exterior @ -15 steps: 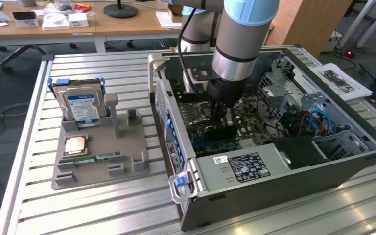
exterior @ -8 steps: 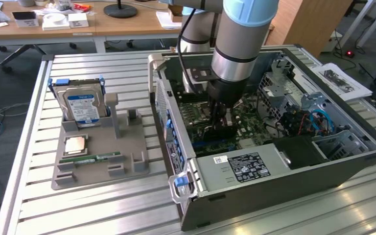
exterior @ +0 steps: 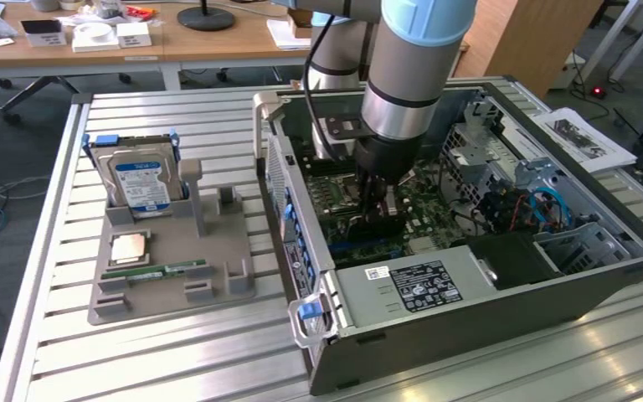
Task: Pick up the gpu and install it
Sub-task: 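Insert the gpu into the slot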
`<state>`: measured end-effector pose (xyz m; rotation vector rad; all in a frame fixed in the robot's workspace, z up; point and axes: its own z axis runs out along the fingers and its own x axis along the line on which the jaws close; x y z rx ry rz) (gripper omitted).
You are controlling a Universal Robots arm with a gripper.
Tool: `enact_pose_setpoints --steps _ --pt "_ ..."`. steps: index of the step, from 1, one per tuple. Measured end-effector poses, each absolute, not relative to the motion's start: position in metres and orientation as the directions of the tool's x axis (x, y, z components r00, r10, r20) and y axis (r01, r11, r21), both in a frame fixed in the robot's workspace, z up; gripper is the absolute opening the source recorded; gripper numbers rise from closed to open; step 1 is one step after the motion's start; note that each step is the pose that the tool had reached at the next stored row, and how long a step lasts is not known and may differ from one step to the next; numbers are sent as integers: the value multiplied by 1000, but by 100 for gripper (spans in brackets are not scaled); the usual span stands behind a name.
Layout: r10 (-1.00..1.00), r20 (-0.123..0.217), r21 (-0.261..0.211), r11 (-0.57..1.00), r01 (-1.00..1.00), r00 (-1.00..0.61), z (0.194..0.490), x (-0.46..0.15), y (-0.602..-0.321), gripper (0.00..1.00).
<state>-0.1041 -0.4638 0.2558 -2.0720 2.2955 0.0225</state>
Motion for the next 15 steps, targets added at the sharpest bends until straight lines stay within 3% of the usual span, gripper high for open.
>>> enact_pose_setpoints --steps 15 --pt "-994 -47 -23 103 -994 -102 257 -104 -464 27"
